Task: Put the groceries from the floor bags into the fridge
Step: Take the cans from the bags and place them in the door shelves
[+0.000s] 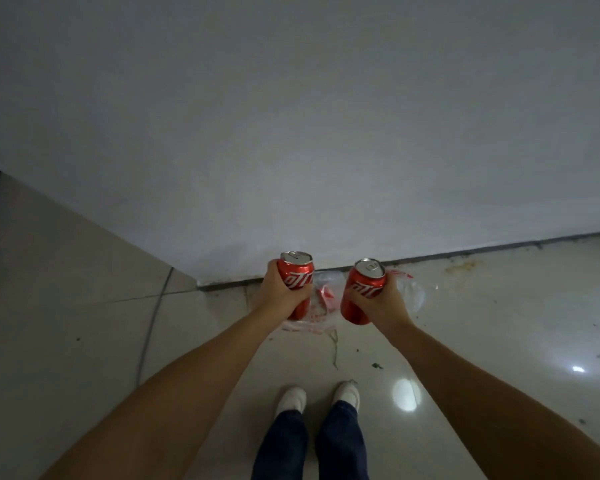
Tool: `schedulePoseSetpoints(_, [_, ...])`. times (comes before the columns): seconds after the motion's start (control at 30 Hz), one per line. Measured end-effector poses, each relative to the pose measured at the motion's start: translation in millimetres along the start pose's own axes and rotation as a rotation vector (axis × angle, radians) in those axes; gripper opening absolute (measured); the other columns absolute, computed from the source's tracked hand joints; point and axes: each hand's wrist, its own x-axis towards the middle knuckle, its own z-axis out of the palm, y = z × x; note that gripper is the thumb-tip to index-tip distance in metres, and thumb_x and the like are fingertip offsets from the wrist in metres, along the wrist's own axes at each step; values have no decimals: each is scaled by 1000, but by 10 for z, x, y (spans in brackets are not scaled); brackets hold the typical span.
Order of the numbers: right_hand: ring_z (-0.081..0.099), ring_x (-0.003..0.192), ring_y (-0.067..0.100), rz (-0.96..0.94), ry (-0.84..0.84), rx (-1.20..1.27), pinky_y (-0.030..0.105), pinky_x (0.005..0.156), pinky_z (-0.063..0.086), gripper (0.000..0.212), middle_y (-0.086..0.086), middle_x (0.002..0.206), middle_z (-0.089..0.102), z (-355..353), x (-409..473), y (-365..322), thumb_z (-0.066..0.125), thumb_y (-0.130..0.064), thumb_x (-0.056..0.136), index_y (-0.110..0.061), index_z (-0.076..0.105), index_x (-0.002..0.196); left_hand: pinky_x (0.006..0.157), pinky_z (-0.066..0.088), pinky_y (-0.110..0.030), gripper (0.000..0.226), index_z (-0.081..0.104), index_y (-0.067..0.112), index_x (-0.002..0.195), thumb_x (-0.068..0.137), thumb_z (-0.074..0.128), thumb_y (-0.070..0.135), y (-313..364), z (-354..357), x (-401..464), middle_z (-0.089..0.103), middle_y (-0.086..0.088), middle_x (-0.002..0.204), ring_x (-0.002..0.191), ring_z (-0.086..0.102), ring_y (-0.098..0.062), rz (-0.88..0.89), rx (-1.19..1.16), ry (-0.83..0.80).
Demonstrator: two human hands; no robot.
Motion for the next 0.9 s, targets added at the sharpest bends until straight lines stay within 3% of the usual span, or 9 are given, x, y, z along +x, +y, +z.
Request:
schedulePoseSetpoints(0.2, [57, 112, 22, -6, 212, 94, 40, 100, 47, 70, 6, 122, 58, -570, -648, -129, 82, -19, 71, -12, 42, 128, 93, 45, -32, 71, 39, 15, 128, 71, 81, 21, 660, 267, -377, 56, -5, 124, 106, 54, -18, 197, 109, -227])
schedulePoseSetpoints(0.37, [56, 100, 17, 28, 408, 199, 29, 86, 46, 67, 6, 118, 60, -1159, -1356, 103, 80, -20, 73, -11, 41, 126, 88, 45, -30, 66, 40, 18, 122, 71, 81, 22, 1185, 806, -801, 52, 4, 110, 100, 53, -14, 389, 263, -463])
schedulePoseSetpoints(0.53, [52, 100, 16, 118, 650, 285, 27, 84, 44, 66, 2, 113, 55, -1790, -2230, 587, 79, -22, 74, -13, 40, 126, 88, 43, -29, 66, 40, 17, 124, 72, 80, 19, 1567, 1587, -1493, 52, 4, 108, 100, 53, -15, 571, 365, -699])
schedulePoseSetpoints(0.7, [56, 99, 20, 219, 941, 417, 29, 81, 45, 61, 6, 114, 60, -2267, -3225, 1233, 80, -22, 72, -13, 43, 120, 84, 41, -27, 63, 42, 13, 121, 71, 80, 19, 1638, 2389, -2477, 54, 1, 106, 96, 53, -16, 763, 466, -894])
schedulePoseSetpoints(0.9, [55, 95, 18, 308, 1192, 475, 27, 78, 41, 55, 1, 105, 57, -2718, -4579, 2167, 80, -21, 73, -11, 45, 114, 83, 42, -27, 60, 42, 13, 119, 72, 79, 20, 1317, 3279, -4000, 55, -1, 106, 95, 54, -17, 863, 545, -1118])
